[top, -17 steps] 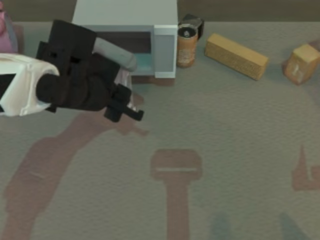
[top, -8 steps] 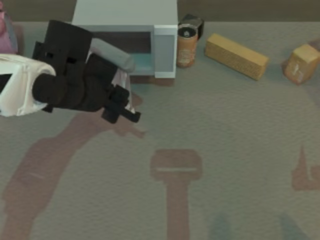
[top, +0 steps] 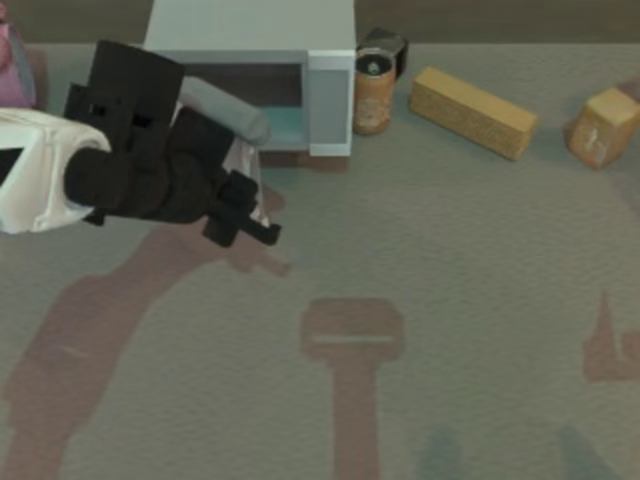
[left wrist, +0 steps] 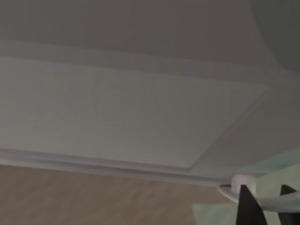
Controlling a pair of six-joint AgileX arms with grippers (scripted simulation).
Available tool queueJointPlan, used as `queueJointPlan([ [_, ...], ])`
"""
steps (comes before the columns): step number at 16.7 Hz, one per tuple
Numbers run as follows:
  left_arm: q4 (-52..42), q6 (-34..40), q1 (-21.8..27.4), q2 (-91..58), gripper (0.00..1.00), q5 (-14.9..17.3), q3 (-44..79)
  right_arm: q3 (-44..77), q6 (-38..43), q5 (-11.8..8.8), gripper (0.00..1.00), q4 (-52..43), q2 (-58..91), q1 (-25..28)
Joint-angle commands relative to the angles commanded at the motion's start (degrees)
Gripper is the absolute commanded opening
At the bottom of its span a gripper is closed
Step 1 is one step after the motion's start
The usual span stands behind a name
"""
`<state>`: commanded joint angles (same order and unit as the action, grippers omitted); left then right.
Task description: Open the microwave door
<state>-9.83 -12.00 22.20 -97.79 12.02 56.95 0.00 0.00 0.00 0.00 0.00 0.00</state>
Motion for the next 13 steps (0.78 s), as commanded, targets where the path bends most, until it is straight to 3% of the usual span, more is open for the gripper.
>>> queueJointPlan([
  [13, -0.3, -0.3, 0.1, 0.0, 0.0, 0.8, -0.2, 0.0, 0.0, 0.0, 1.0, 0.0, 0.0, 0.0],
])
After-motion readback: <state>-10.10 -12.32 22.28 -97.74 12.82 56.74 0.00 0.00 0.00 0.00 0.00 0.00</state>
